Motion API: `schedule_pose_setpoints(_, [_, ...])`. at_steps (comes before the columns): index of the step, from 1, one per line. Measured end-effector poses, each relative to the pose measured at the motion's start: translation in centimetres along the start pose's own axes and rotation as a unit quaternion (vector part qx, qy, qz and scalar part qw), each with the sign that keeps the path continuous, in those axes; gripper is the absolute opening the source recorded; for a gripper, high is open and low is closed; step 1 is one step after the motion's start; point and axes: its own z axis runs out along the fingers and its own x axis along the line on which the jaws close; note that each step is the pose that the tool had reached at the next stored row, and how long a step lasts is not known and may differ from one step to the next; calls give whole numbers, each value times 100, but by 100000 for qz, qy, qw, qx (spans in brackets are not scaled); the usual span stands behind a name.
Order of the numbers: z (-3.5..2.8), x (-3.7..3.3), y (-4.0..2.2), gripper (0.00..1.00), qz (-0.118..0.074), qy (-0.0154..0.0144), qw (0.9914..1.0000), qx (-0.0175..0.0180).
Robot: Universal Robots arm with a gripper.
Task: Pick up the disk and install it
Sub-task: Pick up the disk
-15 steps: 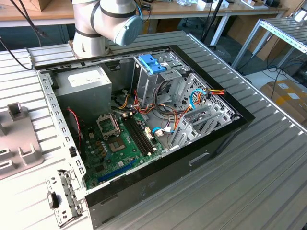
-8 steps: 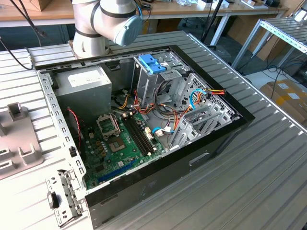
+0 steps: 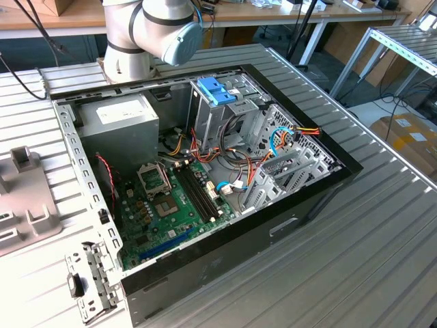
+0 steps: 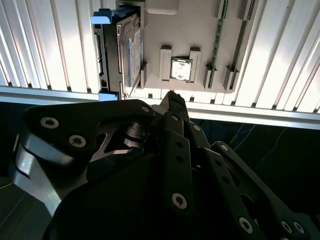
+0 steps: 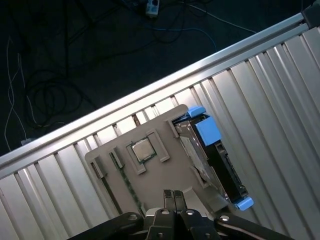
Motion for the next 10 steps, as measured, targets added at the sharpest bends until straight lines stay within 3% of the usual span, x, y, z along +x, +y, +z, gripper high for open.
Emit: schedule_pose_setpoints(10, [0, -1, 0, 11, -2452, 100, 99970, -55])
